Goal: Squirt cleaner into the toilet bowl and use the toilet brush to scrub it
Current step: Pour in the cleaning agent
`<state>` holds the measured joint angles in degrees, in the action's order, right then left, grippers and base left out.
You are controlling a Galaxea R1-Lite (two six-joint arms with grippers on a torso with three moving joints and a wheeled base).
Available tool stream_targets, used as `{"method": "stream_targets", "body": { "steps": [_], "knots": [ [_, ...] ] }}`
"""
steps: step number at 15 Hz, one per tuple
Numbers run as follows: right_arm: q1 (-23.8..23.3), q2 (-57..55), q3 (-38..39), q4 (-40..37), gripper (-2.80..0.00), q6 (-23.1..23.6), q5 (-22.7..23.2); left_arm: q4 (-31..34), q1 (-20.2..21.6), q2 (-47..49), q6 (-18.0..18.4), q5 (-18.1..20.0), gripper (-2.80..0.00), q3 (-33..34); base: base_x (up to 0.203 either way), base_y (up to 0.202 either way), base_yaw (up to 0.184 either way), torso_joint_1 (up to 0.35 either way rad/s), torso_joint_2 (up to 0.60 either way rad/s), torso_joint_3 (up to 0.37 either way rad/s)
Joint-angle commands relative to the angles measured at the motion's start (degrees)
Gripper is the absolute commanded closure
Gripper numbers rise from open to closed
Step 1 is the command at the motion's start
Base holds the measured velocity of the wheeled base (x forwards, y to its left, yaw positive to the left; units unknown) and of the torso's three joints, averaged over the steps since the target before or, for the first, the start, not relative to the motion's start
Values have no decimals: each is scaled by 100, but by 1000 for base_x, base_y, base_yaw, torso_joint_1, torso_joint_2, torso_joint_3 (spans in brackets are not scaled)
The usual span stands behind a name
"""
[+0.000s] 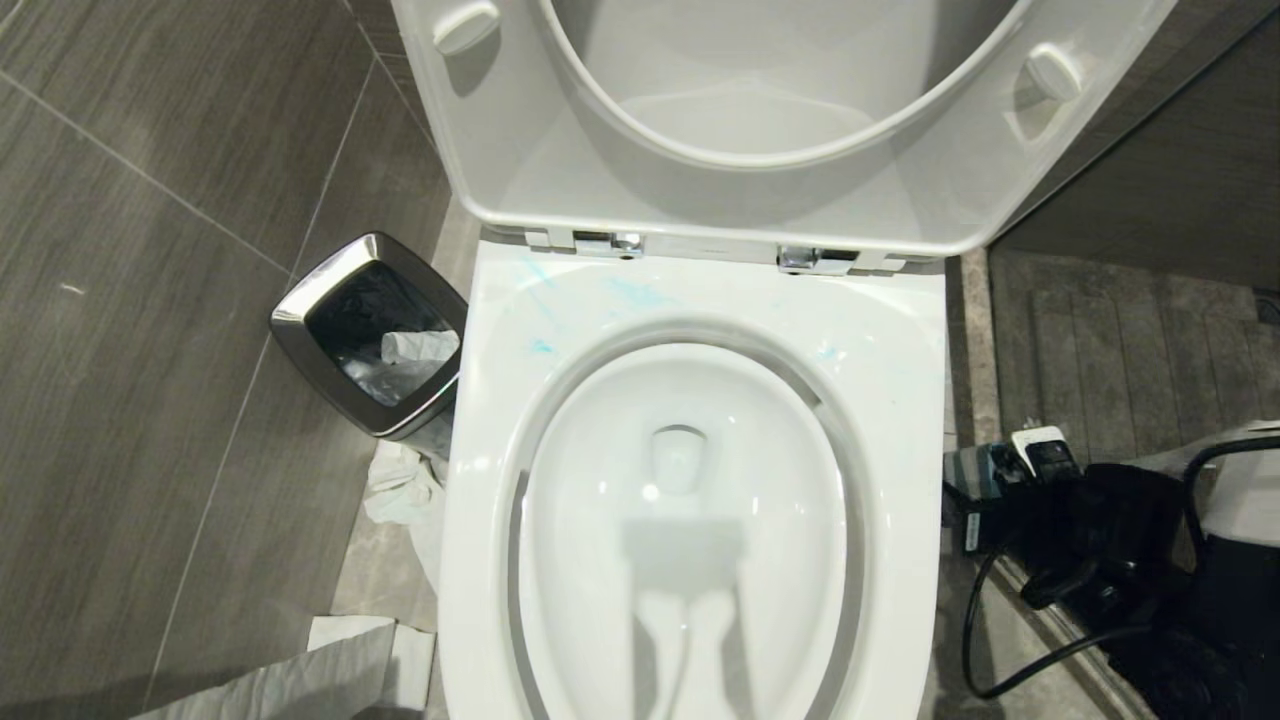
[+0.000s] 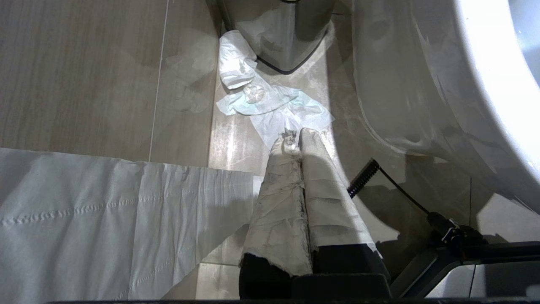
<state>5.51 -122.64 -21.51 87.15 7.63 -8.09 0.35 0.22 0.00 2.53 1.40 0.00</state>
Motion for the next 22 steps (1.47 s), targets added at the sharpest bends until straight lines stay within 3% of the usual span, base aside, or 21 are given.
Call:
{"method": "stream_targets", "body": {
  "steps": [1,15,22],
  "knots": [
    [3,-358,-386,51,-280,-9,-7,0,4,9,2,0,0,9,0,0,0,0,0,0],
    [133,-1950,-3690,51,-280,-291,-34,0,4,9,2,0,0,9,0,0,0,0,0,0],
    [166,-2856,-5475,51,-280,204,-26,0,4,9,-3,0,0,9,0,0,0,0,0,0]
  ]
}}
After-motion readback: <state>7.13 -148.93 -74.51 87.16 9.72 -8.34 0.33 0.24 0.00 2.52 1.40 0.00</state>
